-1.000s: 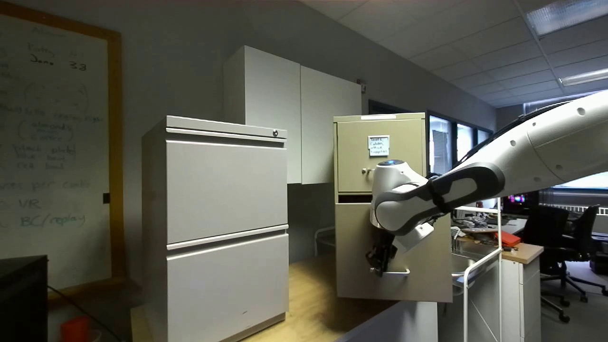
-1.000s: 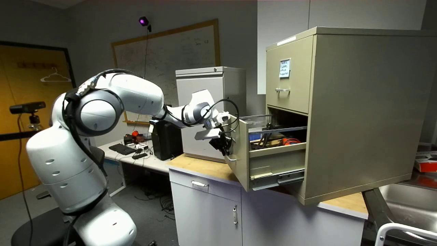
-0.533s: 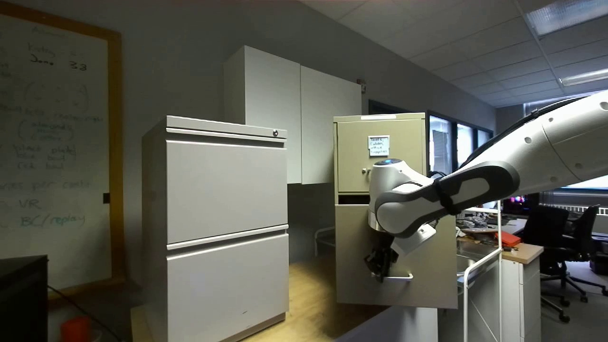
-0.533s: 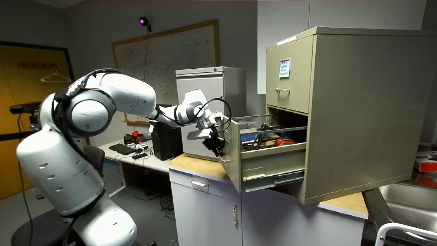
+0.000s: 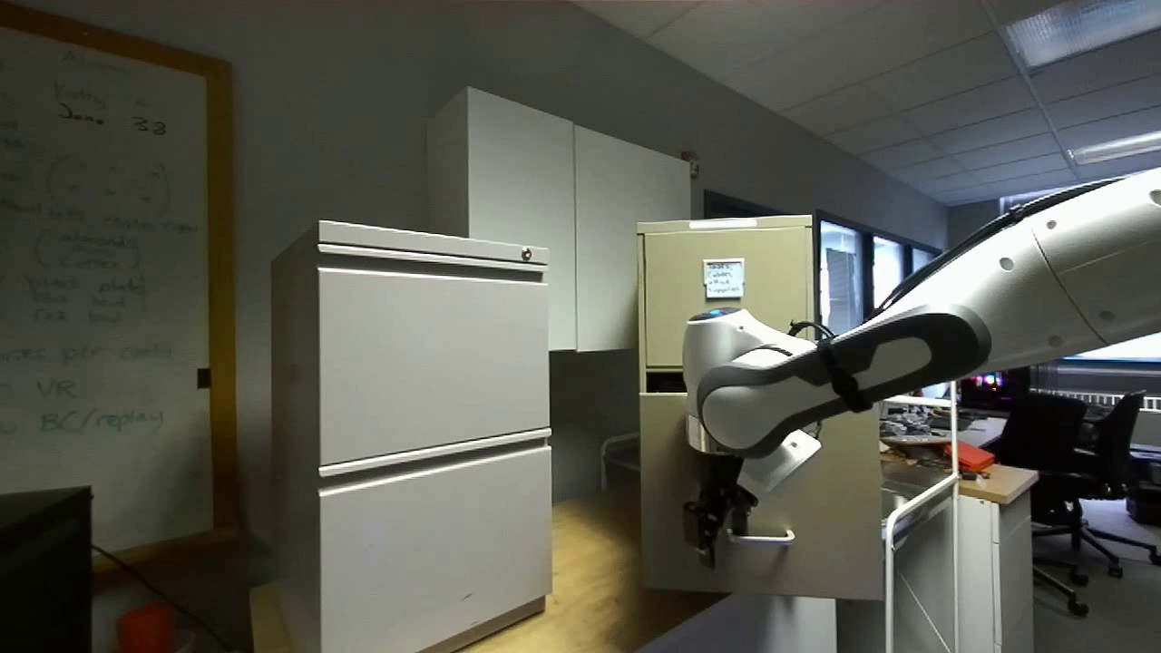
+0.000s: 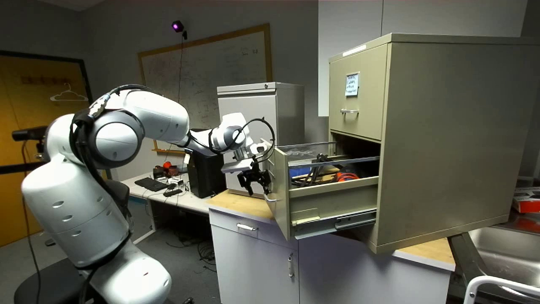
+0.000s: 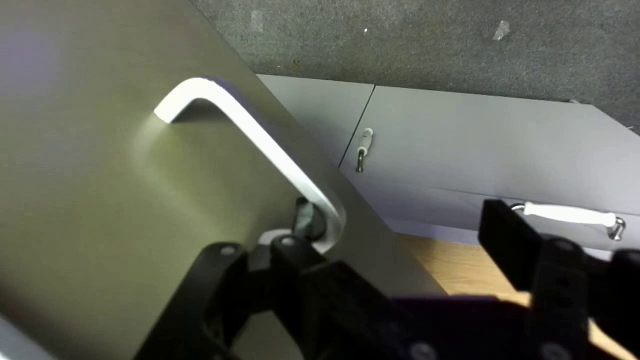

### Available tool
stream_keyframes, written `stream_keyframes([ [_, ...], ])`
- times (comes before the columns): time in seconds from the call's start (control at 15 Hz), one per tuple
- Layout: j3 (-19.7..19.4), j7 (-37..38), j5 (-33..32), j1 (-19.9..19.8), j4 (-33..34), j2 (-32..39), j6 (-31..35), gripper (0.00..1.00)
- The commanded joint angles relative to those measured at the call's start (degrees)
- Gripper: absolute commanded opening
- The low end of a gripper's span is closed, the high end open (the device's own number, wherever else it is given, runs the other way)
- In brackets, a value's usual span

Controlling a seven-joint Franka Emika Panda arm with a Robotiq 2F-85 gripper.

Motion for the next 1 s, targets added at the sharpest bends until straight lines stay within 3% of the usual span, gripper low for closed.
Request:
stream_keyframes([
  [0.0, 0.86, -4.51, 5.01, 2.17, 4.41, 1.72, -8.54, 1.0],
  [0.27, 1.17, -3.05, 2.49, 1.77, 4.46, 1.64, -4.8, 1.0],
  [0.93, 3.6, 3.04, -7.09, 0.76, 4.09, 0.53, -3.67, 1.0],
])
